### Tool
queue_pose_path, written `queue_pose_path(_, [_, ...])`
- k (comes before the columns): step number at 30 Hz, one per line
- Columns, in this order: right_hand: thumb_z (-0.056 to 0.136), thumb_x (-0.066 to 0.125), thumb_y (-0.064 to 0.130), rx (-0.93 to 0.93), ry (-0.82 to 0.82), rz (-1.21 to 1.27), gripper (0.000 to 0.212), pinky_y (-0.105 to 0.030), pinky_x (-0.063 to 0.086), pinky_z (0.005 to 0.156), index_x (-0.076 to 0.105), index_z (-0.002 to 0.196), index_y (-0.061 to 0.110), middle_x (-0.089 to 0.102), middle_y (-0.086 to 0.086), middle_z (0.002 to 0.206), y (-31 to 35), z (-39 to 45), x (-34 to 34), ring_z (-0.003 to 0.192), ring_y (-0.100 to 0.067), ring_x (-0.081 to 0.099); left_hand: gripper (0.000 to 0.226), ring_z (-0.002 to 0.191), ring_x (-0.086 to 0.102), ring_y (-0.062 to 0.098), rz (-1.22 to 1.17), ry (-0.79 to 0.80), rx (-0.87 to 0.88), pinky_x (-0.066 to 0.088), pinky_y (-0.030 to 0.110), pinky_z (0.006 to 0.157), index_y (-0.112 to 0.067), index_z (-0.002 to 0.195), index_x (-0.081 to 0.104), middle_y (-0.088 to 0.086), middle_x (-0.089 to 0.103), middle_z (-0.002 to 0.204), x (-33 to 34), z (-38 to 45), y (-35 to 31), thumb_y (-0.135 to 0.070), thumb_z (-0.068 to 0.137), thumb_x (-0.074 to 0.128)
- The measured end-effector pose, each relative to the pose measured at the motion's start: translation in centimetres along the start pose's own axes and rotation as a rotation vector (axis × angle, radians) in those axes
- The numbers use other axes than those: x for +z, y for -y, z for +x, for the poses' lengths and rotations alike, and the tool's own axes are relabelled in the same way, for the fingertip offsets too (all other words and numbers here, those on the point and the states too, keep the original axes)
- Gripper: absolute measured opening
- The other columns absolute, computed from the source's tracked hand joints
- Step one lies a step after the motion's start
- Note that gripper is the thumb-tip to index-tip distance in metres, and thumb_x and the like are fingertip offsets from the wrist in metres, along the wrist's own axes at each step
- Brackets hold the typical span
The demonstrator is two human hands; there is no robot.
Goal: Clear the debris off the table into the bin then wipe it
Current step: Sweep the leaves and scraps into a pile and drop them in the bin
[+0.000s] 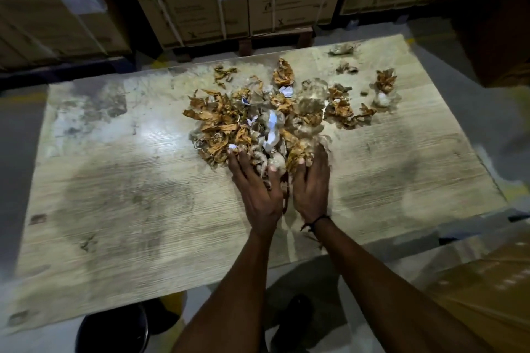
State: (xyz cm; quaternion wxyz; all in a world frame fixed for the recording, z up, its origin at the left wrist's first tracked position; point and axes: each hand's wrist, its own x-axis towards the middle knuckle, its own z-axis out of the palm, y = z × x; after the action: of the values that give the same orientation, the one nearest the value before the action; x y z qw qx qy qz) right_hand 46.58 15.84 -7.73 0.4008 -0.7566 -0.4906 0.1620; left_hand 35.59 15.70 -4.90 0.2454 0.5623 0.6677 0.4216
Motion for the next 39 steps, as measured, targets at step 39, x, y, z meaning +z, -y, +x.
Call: queue_pose_path(39, [0.097, 0.063, 0.043, 0.115, -0.094, -0.122, 0.072, -0.040, 0.051, 0.104, 0.044, 0.150, -0.001, 0.036, -0.019, 0.146, 2.7, -0.8, -0.6, 0.134, -0.034, 0.045, 0.064, 0.153, 0.030, 0.014, 0.021, 0.649, 0.247, 0.023, 0.034, 0.126, -0.021, 0.160, 0.039, 0.005, 0.034, 0.169, -4.1, 21.0, 3.0, -0.056, 0.107, 0.034])
